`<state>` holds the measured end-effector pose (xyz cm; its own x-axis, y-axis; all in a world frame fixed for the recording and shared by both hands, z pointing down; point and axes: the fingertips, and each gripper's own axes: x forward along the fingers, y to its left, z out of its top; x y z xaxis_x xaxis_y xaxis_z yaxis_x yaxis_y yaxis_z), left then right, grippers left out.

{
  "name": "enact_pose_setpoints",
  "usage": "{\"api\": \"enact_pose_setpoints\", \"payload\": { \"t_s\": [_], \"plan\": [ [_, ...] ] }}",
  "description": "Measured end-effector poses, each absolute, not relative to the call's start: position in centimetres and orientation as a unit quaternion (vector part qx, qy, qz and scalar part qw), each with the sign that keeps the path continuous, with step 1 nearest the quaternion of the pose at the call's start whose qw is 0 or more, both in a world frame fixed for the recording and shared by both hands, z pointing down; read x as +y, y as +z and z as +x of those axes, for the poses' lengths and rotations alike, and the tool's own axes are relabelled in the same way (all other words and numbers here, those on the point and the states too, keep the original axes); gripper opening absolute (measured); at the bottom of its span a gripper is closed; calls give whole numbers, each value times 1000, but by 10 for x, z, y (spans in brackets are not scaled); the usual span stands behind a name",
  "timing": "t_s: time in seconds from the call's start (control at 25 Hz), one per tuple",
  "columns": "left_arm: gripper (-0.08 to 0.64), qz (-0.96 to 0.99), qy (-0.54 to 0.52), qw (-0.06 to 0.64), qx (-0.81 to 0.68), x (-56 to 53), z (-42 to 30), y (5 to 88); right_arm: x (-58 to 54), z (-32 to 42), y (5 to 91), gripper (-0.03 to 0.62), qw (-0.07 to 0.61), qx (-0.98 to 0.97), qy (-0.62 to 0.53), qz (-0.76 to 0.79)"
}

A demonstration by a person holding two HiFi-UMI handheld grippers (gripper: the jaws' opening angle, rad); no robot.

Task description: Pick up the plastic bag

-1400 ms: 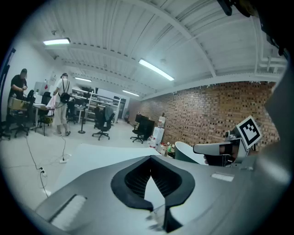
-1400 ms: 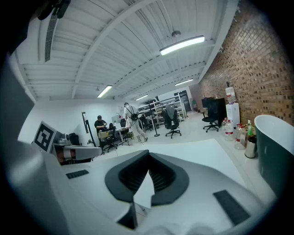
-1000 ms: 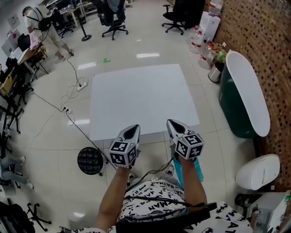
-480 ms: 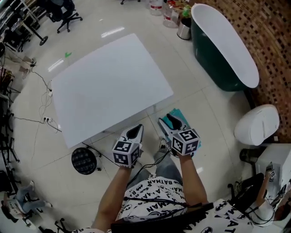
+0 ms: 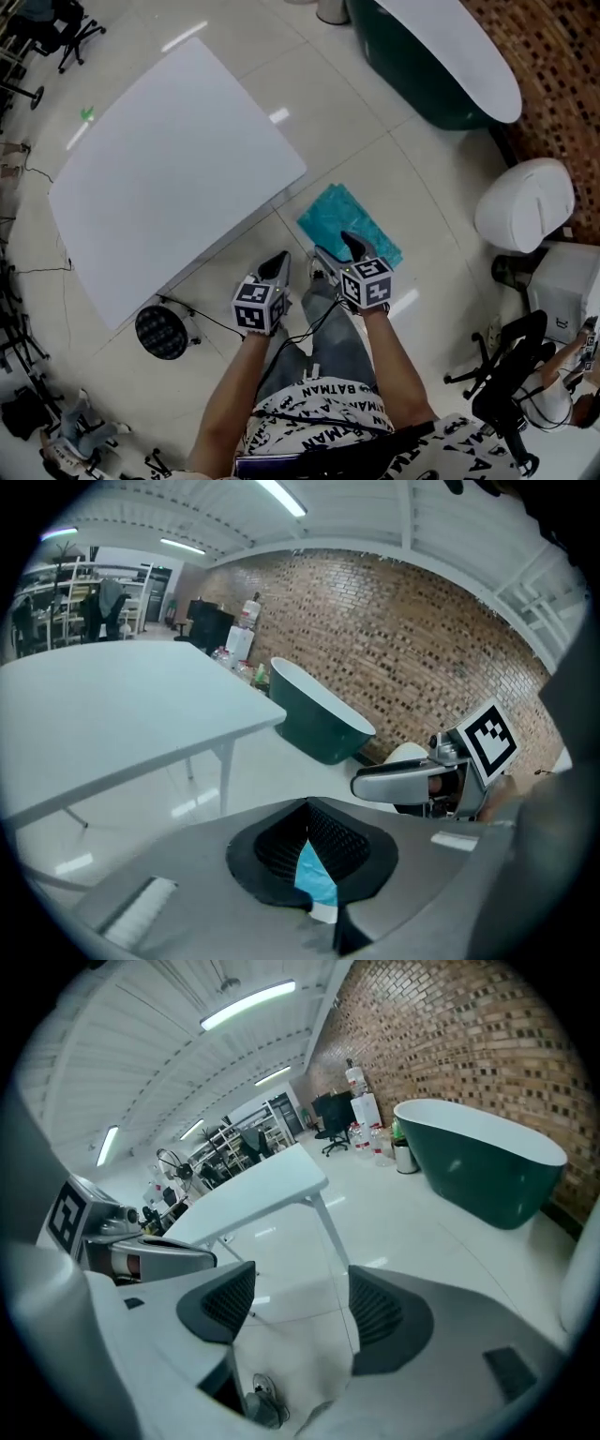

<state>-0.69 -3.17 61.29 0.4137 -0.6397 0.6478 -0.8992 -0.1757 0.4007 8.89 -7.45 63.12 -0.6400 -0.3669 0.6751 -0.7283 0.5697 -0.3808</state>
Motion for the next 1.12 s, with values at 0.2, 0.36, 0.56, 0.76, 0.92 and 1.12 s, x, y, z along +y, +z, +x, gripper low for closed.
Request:
{"api": "enact_pose_setpoints", "payload": {
  "t_s": [0.2,0.36,0.56,0.76,0.92,1.12],
  "plan": [
    [-14,739,196,409,-498,-43,5,677,-68,99,713,328,316,-821,353,319],
    [-14,733,222,423,-485,-52,9,745,-64,107,803,328,355,-798,371,315],
    [-14,734,257,427,-461,-60,19,837,-64,119,916,328,392,-777,379,315],
    [-14,734,292,431,-435,-58,24,936,-68,120,1025,328,408,-757,387,332],
    [-14,727,328,440,-413,-43,24,1010,-57,115,1106,328,406,-735,417,348],
    [-14,710,356,453,-405,-41,19,1096,-50,103,1180,328,393,-718,444,365]
  ]
}}
